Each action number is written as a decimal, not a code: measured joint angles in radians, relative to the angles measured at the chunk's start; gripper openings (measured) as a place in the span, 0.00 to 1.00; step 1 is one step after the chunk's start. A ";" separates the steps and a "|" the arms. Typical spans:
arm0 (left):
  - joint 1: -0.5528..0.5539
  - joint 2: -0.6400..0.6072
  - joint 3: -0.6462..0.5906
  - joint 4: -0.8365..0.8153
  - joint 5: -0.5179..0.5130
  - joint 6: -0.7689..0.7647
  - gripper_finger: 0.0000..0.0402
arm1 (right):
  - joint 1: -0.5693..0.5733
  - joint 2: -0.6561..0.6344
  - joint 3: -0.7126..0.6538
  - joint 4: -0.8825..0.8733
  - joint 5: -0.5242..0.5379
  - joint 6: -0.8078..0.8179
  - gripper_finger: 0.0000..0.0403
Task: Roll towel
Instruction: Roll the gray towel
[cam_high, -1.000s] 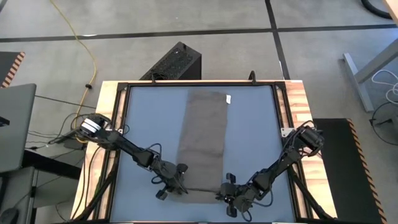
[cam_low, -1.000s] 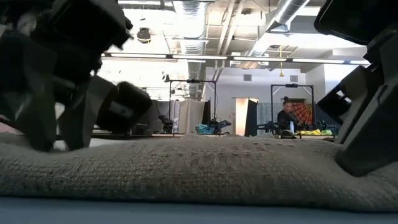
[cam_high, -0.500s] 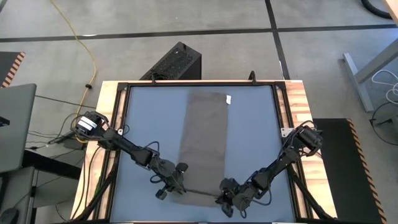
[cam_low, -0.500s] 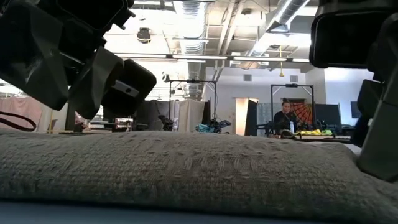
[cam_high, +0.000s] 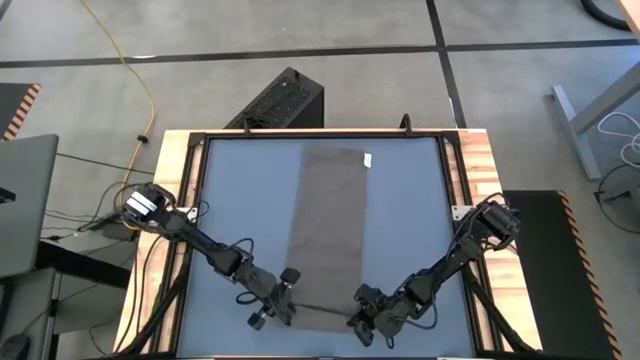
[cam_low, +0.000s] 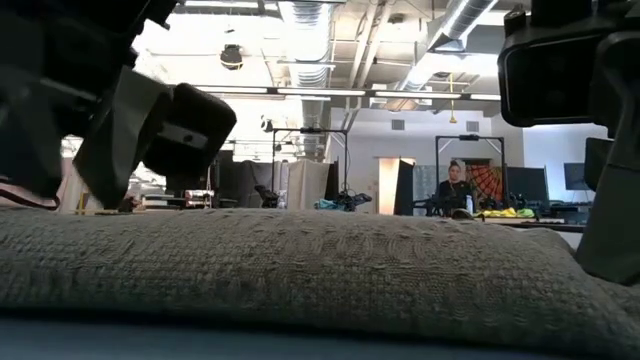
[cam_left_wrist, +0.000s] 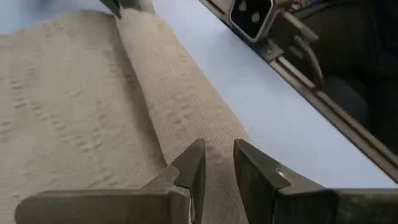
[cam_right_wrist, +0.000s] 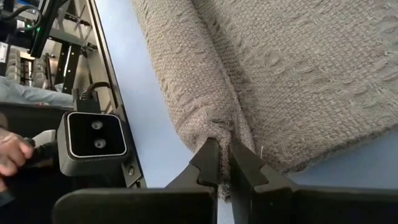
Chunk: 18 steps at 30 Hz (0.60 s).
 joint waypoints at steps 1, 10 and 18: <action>-0.001 0.015 0.000 0.017 0.000 0.000 0.18 | 0.000 0.000 0.000 0.000 0.000 -0.002 0.08; 0.008 0.098 0.002 0.008 0.008 -0.058 0.16 | 0.019 -0.010 -0.002 0.019 0.017 0.002 0.08; 0.007 0.098 0.002 -0.030 0.019 -0.066 0.10 | 0.030 -0.011 -0.002 0.010 0.049 0.053 0.09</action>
